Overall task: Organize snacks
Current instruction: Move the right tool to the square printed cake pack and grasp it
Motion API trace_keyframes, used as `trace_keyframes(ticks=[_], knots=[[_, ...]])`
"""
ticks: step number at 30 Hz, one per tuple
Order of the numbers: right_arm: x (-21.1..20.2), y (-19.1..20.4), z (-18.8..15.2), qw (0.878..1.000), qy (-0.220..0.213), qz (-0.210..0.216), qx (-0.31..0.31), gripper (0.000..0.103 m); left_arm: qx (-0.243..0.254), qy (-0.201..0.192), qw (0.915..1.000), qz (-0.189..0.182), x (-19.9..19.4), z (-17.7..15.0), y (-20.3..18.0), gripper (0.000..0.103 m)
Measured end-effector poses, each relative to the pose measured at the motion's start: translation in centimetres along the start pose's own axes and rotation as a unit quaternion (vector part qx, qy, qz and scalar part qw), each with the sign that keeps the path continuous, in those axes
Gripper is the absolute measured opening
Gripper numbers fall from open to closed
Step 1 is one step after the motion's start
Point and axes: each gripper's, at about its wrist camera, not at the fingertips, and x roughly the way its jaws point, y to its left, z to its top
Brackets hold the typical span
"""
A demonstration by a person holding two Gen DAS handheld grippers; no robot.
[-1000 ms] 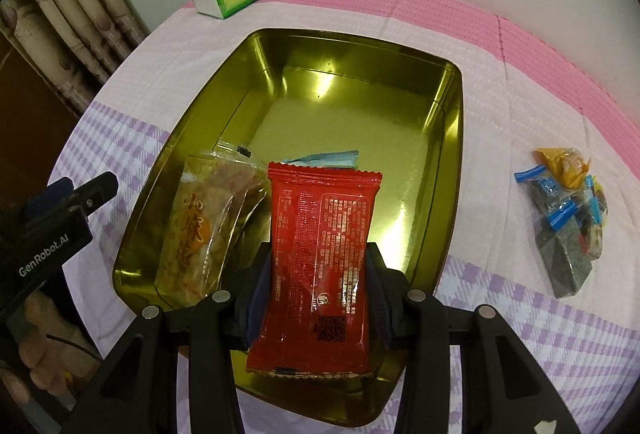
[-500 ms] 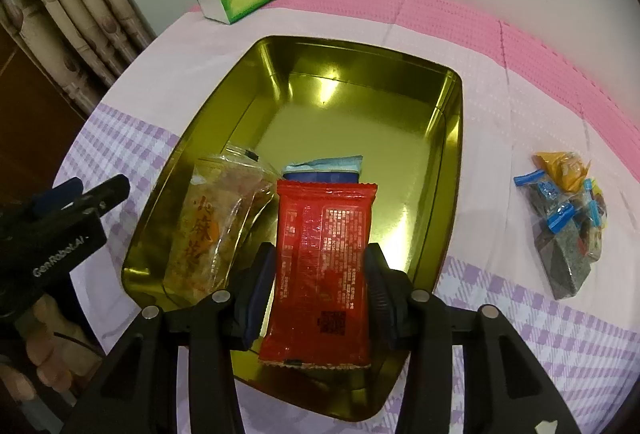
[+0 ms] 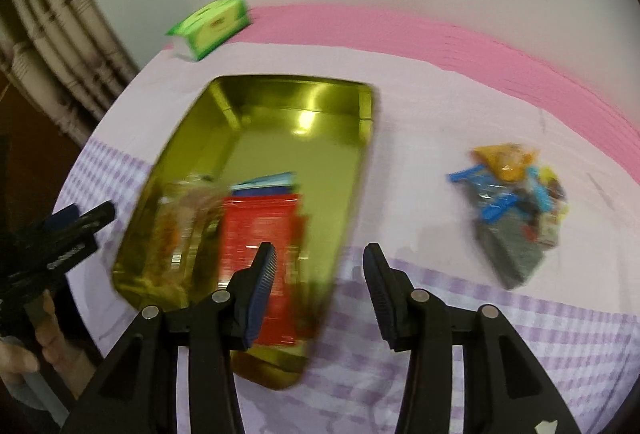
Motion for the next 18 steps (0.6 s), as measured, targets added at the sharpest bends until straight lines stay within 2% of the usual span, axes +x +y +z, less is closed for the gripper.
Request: trace_keyframes(ticks=[12,18], knots=[[-0.3,-13.7,-0.4,0.992,-0.001,-0.091,0.09,0.044,0.005,0.003,1.0,0.0,0.0,-0.1,-0.2,0.066],[1.2,-15.7,-0.2,0.991,-0.003,-0.103,0.084,0.044,0.012,0.004,0.9999,0.001,0.1,-0.2,-0.2,0.067]])
